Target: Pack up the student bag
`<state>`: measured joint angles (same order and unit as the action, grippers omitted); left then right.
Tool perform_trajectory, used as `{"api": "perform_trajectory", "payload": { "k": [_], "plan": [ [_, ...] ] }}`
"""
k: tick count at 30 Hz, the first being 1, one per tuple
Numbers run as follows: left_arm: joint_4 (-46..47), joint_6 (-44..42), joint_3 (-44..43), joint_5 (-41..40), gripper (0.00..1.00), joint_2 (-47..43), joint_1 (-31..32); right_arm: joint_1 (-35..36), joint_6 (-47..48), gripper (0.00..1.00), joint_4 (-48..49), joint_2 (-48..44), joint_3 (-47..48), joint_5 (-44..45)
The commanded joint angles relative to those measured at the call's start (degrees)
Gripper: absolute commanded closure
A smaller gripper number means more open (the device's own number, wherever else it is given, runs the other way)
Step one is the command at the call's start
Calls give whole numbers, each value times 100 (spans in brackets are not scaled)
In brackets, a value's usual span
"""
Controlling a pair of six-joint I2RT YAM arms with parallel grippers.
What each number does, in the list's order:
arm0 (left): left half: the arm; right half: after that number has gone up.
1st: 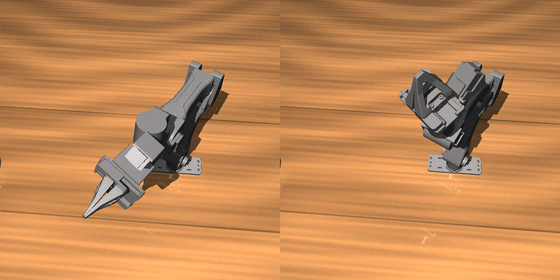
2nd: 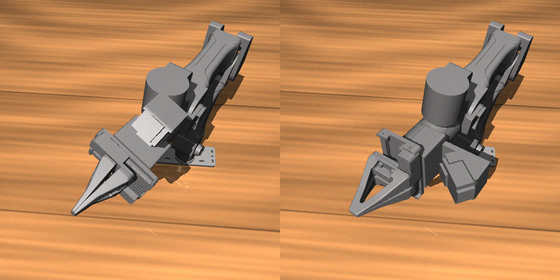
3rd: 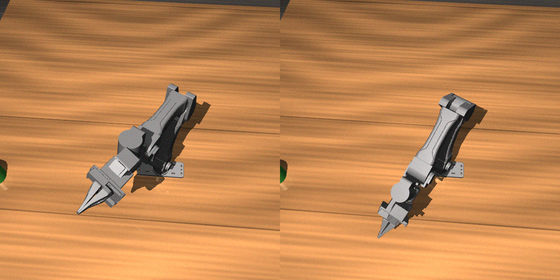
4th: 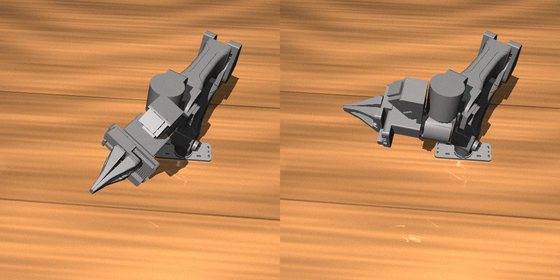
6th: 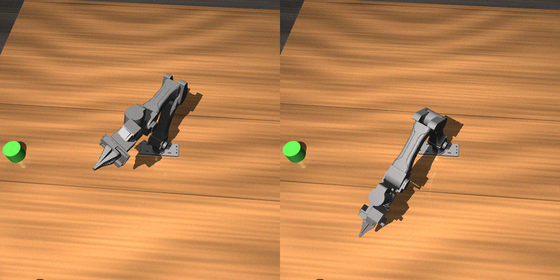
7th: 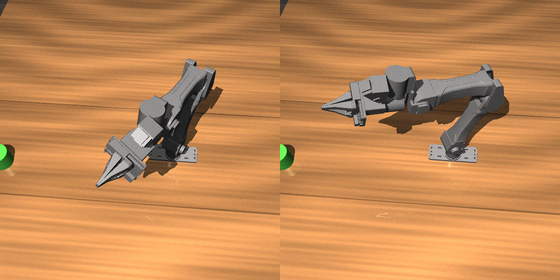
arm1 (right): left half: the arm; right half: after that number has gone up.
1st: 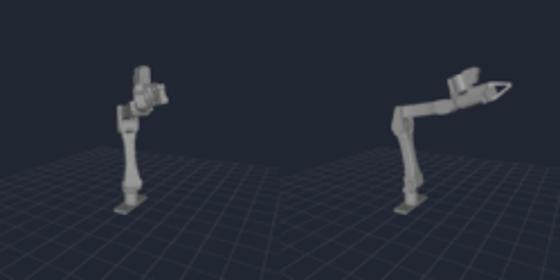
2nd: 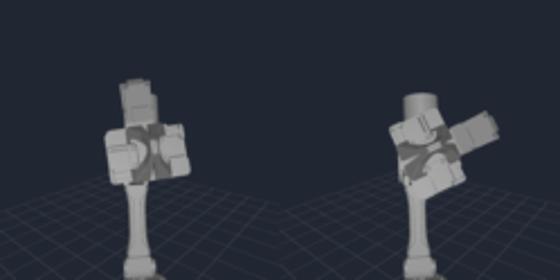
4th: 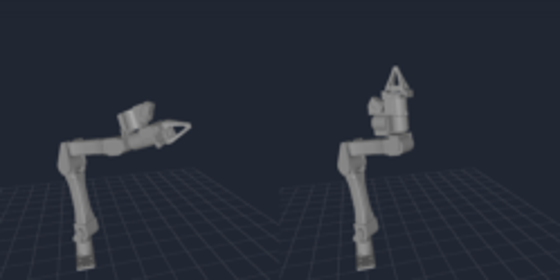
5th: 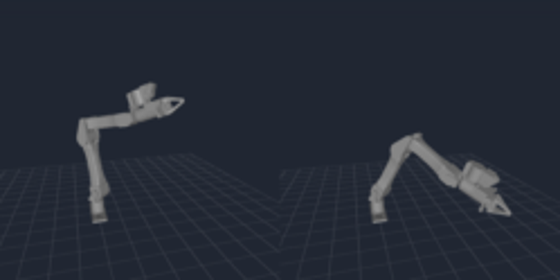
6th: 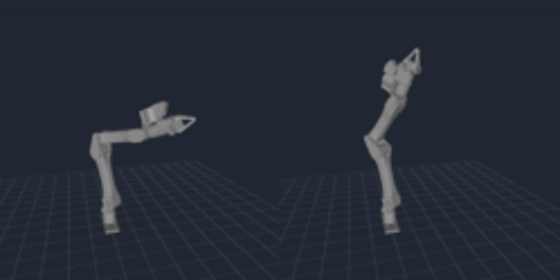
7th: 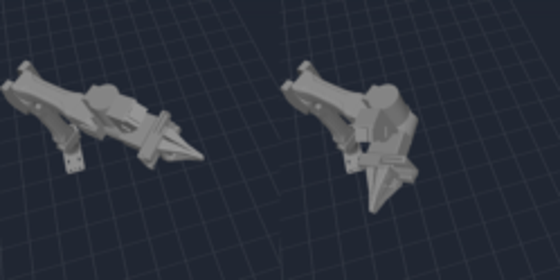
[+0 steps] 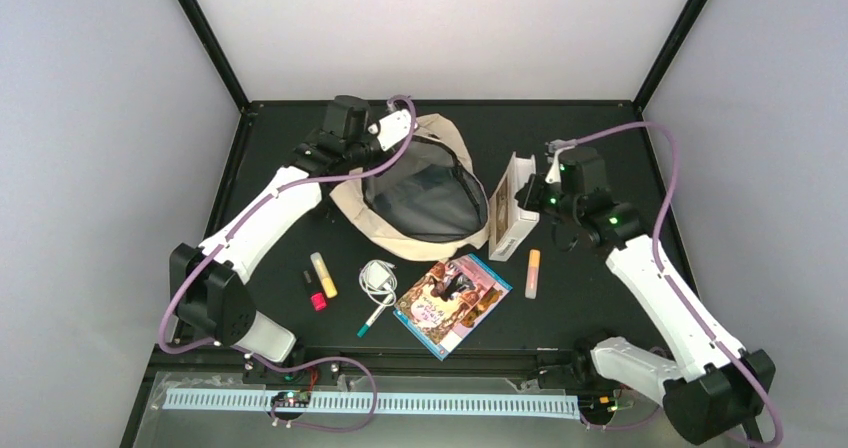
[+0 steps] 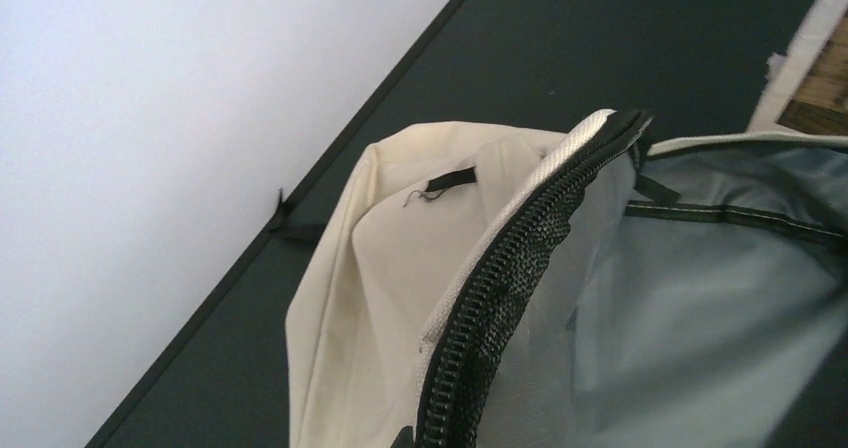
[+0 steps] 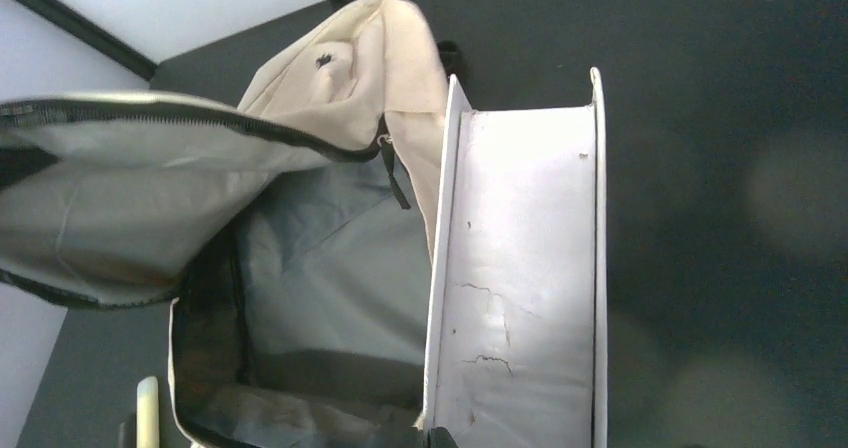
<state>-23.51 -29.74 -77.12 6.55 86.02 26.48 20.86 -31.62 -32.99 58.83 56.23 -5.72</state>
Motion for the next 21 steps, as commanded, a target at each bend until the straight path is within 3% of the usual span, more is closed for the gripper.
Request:
{"api": "perform_trajectory", "payload": {
  "k": [1, 10, 21],
  "plan": [
    [156, 132, -284, -94, 98, -60, -319, 466, 148, 99, -438, 526, 382, 478],
    [214, 109, -89, 118, 98, -148, -407, 759, 347, 98, -623, 887, 803, 854],
    [237, 127, -191, 50, 98, -138, -573, 1261, 539, 86, -826, 1248, 1304, 1063]
  ]
}}
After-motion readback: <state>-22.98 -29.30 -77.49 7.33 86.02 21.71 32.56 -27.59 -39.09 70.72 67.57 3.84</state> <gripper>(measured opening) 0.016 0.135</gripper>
